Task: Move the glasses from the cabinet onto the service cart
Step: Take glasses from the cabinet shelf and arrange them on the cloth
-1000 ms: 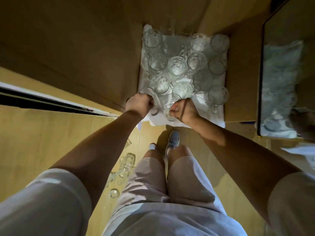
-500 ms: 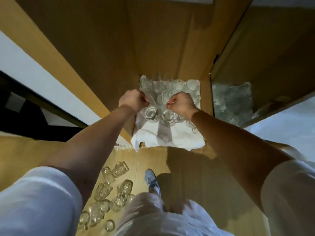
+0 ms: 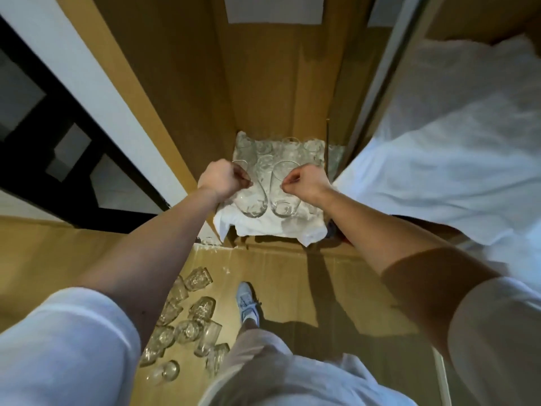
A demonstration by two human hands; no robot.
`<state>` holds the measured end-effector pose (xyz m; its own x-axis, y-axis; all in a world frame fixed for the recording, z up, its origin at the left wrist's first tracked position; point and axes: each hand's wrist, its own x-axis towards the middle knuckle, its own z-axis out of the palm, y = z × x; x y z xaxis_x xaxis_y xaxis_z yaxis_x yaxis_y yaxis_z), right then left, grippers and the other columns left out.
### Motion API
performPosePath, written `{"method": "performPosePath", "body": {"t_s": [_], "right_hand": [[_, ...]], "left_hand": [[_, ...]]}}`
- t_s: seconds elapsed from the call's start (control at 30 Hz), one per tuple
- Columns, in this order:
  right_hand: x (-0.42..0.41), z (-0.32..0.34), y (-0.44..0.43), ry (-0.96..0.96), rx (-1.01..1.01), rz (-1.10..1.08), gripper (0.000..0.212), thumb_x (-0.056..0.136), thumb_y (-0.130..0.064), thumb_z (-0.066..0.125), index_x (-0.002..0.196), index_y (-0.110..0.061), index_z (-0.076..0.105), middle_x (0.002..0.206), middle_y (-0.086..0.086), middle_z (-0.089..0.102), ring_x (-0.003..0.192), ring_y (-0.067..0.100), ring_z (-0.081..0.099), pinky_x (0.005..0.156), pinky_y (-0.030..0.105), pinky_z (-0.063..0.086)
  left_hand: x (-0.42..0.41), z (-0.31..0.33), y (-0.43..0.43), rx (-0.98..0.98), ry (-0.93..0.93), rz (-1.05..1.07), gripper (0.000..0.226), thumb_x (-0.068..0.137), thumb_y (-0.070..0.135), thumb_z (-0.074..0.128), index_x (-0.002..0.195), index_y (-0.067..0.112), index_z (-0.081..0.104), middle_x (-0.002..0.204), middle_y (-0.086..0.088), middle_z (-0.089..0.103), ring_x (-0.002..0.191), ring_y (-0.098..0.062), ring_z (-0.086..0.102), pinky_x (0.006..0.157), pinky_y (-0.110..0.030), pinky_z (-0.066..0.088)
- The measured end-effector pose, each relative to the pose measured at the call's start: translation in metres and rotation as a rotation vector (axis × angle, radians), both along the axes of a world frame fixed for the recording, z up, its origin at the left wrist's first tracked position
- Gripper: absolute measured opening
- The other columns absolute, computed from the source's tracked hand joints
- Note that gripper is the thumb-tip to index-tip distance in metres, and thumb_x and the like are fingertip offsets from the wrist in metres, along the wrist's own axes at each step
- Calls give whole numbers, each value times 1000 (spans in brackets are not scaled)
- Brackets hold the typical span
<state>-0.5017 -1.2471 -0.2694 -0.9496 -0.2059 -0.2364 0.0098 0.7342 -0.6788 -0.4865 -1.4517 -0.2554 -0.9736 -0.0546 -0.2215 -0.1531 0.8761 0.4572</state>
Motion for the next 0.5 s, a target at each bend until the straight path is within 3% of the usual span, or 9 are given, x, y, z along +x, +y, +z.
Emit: {"method": "performPosePath", "body": {"t_s": [0.1, 0.27, 0.4, 0.5], "right_hand": [[35, 7, 33, 24, 21, -21, 10, 78, -21, 72, 87, -18, 76, 91, -4, 72, 91, 8, 64, 80, 20, 50], [71, 43, 94, 103, 19, -136, 12, 77, -19, 69, 85, -17, 77, 90, -2, 74, 96, 9, 63, 87, 18, 45], [89, 75, 152, 171, 9, -280, 12, 77, -13, 67, 84, -10, 76, 91, 3, 74, 96, 12, 63, 82, 15, 43], [101, 94, 195, 231, -1, -388, 13, 78, -10, 67, 85, -6, 76, 91, 5, 74, 95, 14, 64, 84, 18, 46]], "left_hand": [[34, 3, 34, 30, 19, -20, 14, 82, 29, 73, 93, 20, 75, 97, 2, 72, 95, -16, 64, 81, -26, 50], [61, 27, 97, 159, 50, -79, 14, 78, 27, 77, 89, 17, 76, 86, 5, 67, 88, -11, 61, 83, -24, 48], [64, 53, 147, 297, 97, -150, 11, 74, 19, 81, 84, 15, 77, 82, 3, 72, 80, -8, 63, 74, -21, 45], [59, 72, 183, 411, 172, -181, 5, 75, 15, 79, 77, 18, 77, 69, 14, 70, 72, 0, 62, 68, -19, 46]]}}
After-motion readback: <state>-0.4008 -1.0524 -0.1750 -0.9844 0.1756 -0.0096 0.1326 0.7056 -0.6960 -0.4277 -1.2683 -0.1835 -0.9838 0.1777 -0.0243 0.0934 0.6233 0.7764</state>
